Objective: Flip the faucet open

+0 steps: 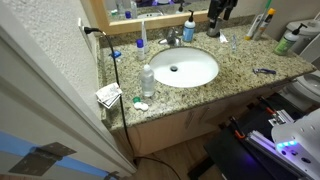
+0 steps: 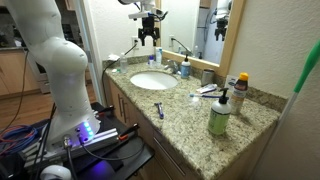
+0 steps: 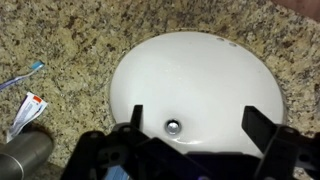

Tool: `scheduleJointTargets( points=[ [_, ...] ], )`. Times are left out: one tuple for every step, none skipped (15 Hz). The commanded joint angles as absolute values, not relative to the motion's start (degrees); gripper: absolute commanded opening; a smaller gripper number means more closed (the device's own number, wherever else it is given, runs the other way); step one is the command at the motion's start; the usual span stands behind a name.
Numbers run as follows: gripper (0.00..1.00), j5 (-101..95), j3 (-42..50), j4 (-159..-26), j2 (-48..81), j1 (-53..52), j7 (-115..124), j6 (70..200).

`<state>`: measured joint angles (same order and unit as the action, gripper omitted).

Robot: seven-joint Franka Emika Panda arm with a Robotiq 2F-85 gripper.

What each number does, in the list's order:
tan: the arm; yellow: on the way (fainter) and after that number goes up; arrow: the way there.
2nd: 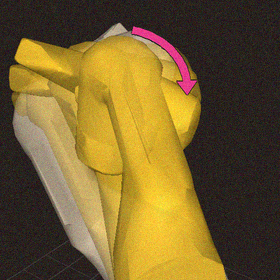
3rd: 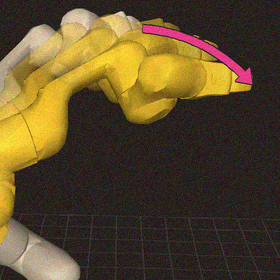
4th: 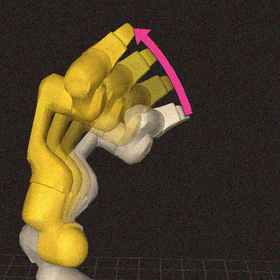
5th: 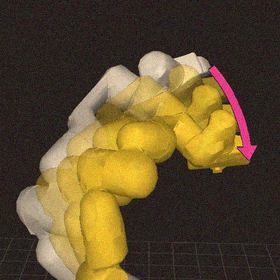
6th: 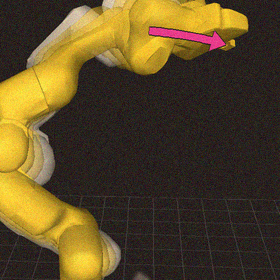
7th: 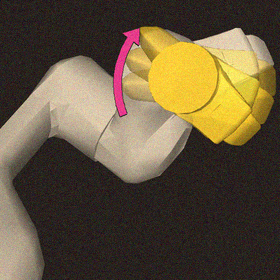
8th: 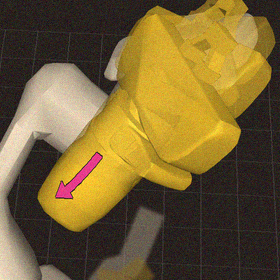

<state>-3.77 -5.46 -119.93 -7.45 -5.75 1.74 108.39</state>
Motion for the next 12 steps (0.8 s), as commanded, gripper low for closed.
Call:
scheduleJointTargets(
  points=[
    [1.0,-1.6,-6.8,-114.6,1.3,-6.5,6.4,111.8],
    [1.0,-0.2,-7.1,-112.5,4.0,-6.8,7.6,115.0],
    [1.0,0.6,-7.2,-110.2,6.1,-6.9,9.5,118.1],
    [1.0,1.0,-7.2,-108.3,7.7,-7.1,11.5,120.9],
    [1.0,1.3,-7.1,-105.3,9.9,-7.3,13.1,122.8],
    [1.0,1.1,-6.8,-102.7,11.5,-7.6,16.0,122.7],
    [1.0,0.1,-6.8,-108.7,7.5,-7.7,13.1,122.5],
    [1.0,0.0,-6.7,-106.9,8.9,-7.8,13.8,122.6],
    [1.0,0.0,-6.7,-106.8,9.2,-7.8,13.8,122.6],
    [1.0,0.0,-6.7,-107.1,9.1,-7.9,13.8,122.6],
    [1.0,0.0,-6.7,-107.1,9.0,-7.9,13.8,122.6],
    [1.0,-2.1,-6.2,-106.5,10.7,-8.2,16.2,122.7]
  ],
)
